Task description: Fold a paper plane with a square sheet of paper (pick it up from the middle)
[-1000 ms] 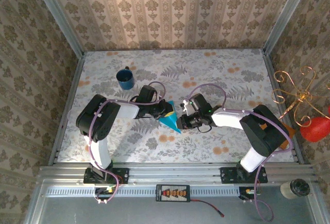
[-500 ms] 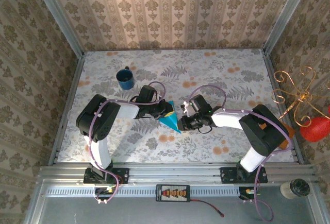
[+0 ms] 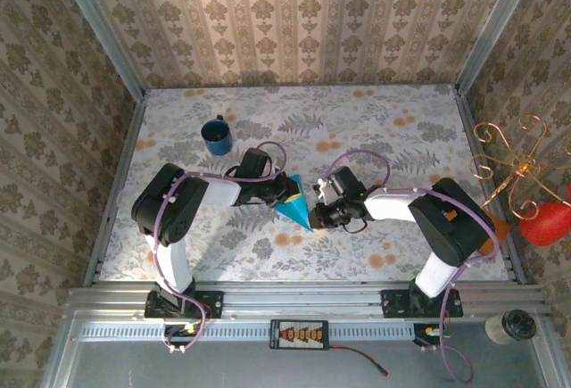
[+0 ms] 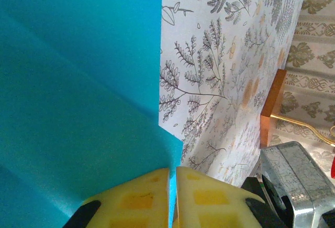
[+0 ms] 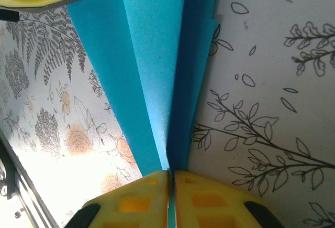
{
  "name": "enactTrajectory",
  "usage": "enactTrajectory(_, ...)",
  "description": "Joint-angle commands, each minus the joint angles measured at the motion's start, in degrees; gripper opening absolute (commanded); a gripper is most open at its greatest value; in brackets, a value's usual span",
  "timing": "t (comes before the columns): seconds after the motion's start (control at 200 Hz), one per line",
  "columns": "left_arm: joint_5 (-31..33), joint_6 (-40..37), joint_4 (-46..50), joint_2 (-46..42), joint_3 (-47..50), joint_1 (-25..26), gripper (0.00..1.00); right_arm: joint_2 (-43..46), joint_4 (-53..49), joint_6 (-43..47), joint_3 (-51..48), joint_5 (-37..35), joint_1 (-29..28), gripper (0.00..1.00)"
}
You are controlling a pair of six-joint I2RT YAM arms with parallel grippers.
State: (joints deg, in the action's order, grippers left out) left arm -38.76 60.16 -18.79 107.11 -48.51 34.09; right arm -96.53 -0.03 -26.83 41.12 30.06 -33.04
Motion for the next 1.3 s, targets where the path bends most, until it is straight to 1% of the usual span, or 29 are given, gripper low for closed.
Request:
enactTrajectory(0.0,0.6,-1.5,1.1,-0.1,-0.1,-0.1,0.11,-1.8,-1.8,0.1,-0.8,0.5,0.1,0.12)
enactTrajectory(0.12,1.5,-1.7,2.1,-0.5,0.0,-0.2,0.10,-2.0,-2.4,0.1,-0.5,0.2,0.1,0.11)
enactTrajectory(0.465,1.5,-1.6,3.2,0.3,-0.5,-0.4,0.10,-2.1,-3.6,-0.1,0.1,0.0,0.2,0.12)
enactTrajectory(0.89,-0.7,-3.4,3.6,2.7,-3.2,-0.5,0.10,-2.3,-3.8,0.1,0.2,0.0,0.2,0.12)
enactTrajectory(1.295,0.7,-3.0,4.6,3.6,-2.7,-0.7,0.10,-2.0,-4.2,0.2,0.0,-0.3,0.3,0.12)
